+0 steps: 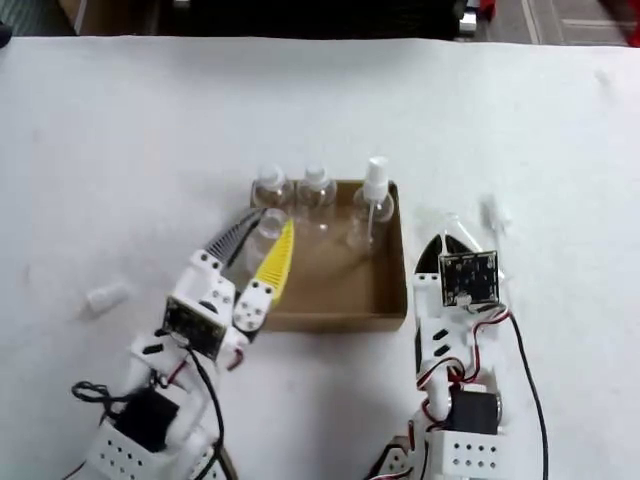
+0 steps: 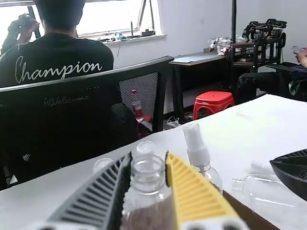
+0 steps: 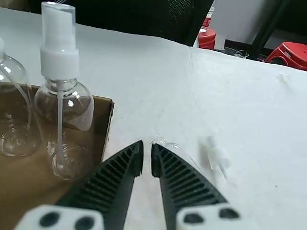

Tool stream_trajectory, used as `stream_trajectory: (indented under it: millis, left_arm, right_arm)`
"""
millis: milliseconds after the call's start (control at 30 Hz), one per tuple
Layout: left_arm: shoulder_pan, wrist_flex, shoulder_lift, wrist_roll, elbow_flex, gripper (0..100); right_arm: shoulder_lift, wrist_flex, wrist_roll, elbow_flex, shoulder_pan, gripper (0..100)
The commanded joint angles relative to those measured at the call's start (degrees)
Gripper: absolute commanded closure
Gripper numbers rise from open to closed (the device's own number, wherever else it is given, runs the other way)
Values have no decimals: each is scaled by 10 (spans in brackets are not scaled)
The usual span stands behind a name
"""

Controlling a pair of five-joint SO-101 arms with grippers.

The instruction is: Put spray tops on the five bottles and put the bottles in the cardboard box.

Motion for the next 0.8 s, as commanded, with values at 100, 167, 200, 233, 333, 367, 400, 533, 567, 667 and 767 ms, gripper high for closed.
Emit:
stream_trajectory:
  millis: [100, 167, 200, 233, 333, 367, 400, 533, 567, 667, 767]
  left_arm:
    - [-6, -54, -7, 79, 42, 976]
    - [-17, -73, -2, 79, 53, 976]
    - [-26, -76, 5, 81, 51, 976]
    - [-32, -86, 12, 84, 52, 976]
    - [-33, -105, 43, 84, 52, 976]
    - [-33, -115, 54, 84, 52, 976]
    - [-33, -124, 66, 84, 52, 976]
    - [-33, -137, 119, 85, 51, 976]
    - [-29, -137, 132, 85, 50, 976]
    - [-23, -137, 164, 85, 47, 976]
    - [-24, -137, 172, 85, 49, 976]
  right_arm:
    - [-4, -19, 7, 5, 3, 981]
    - [-4, -19, 7, 5, 3, 981]
    - [-4, -19, 7, 5, 3, 981]
    - [-4, -18, 7, 5, 3, 981]
    - [-4, -17, 7, 5, 3, 981]
    - [-4, -16, 7, 5, 2, 981]
    - [-4, -16, 7, 5, 1, 981]
    - [-4, -15, 7, 5, 1, 981]
    - [-4, -15, 7, 5, 1, 981]
    - [-4, -15, 7, 5, 1, 981]
    - [-4, -15, 7, 5, 2, 981]
